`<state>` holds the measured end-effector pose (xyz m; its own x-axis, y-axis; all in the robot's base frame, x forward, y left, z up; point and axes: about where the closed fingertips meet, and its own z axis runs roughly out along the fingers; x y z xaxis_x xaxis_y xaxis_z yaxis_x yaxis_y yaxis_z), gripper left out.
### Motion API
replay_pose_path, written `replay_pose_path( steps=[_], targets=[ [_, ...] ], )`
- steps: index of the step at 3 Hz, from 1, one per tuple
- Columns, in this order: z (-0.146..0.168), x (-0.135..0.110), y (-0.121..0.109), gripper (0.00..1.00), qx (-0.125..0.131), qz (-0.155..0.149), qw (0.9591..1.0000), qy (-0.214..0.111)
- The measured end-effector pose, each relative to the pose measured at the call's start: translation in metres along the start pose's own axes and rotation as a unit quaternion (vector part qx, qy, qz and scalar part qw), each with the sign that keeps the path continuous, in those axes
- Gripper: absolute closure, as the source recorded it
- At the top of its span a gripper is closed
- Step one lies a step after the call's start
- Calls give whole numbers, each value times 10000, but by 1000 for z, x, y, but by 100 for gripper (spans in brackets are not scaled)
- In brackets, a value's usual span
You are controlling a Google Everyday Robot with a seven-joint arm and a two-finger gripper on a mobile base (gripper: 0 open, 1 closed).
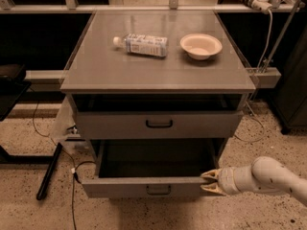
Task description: Open middle drawer
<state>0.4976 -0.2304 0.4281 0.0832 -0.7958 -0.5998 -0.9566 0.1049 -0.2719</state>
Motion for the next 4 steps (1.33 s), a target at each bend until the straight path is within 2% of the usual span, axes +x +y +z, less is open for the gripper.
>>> replay_pose_path(
  steps=[1,2,4],
  targets=[
    [-6,5,26,100,-21,146,9998,-144],
    [-9,2,27,81,-22,146,9998,-144],
    [-9,2,27,35,-22,146,9998,-144]
  ],
)
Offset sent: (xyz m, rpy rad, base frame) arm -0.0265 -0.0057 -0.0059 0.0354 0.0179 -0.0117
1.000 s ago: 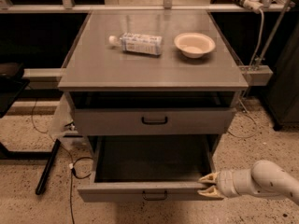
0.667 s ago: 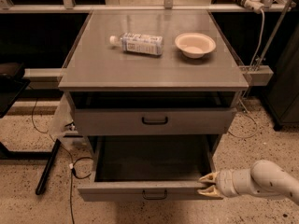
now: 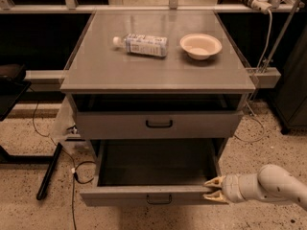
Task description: Open middle drawer
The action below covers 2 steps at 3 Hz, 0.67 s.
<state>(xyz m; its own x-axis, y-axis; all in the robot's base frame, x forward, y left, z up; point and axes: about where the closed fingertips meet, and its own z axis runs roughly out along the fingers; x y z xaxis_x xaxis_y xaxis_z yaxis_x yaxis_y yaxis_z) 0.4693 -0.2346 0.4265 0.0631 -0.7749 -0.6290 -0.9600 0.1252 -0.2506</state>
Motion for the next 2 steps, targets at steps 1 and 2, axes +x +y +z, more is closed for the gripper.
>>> replay_pose_path(
  steps=[1,2],
  targets=[
    [2,8,5,12,-57,120,9999,-25],
    [2,8,5,14,-57,120,9999,-25]
  ],
)
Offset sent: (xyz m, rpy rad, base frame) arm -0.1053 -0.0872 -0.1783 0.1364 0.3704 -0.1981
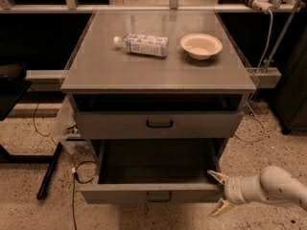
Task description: Open middle drawer
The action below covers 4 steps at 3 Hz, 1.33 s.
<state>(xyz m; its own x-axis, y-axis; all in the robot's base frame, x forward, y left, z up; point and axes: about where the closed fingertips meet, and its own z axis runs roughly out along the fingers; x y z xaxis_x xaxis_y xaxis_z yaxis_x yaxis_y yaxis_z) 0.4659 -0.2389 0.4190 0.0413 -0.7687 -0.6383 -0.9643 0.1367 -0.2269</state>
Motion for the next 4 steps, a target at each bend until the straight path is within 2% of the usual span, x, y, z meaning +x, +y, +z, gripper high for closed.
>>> replay_pose_path(
  steps=[1,3,4],
  targets=[
    [4,20,22,37,-118,261,9996,-4],
    [-3,7,17,84,-119,262,9996,-4],
    [-6,14,39,100,-258,339,9991,3]
  ],
)
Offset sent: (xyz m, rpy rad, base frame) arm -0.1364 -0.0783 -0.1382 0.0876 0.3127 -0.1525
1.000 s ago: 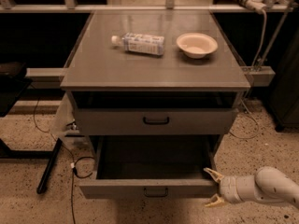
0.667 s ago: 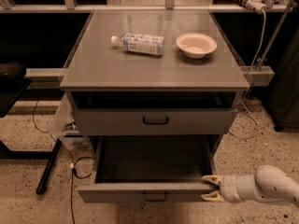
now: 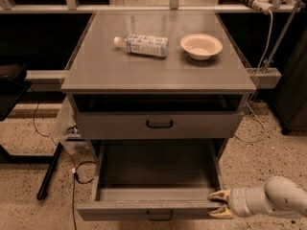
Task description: Open middle drawer
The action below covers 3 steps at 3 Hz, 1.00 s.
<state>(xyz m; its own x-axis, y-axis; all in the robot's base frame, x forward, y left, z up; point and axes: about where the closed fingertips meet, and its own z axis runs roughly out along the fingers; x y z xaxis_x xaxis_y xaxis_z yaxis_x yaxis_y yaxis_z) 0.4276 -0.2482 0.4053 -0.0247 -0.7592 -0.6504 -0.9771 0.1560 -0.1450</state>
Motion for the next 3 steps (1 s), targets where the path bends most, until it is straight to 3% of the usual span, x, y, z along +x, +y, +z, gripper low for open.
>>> replay_pose_path(
  steps=[1,2,3],
  targets=[
    [-3,-3,-1,100,0,0,10000,0],
    [-3,-3,-1,82,0,0,10000,0],
    [-3,-3,-1,58,-1,0,10000,0]
  ],
)
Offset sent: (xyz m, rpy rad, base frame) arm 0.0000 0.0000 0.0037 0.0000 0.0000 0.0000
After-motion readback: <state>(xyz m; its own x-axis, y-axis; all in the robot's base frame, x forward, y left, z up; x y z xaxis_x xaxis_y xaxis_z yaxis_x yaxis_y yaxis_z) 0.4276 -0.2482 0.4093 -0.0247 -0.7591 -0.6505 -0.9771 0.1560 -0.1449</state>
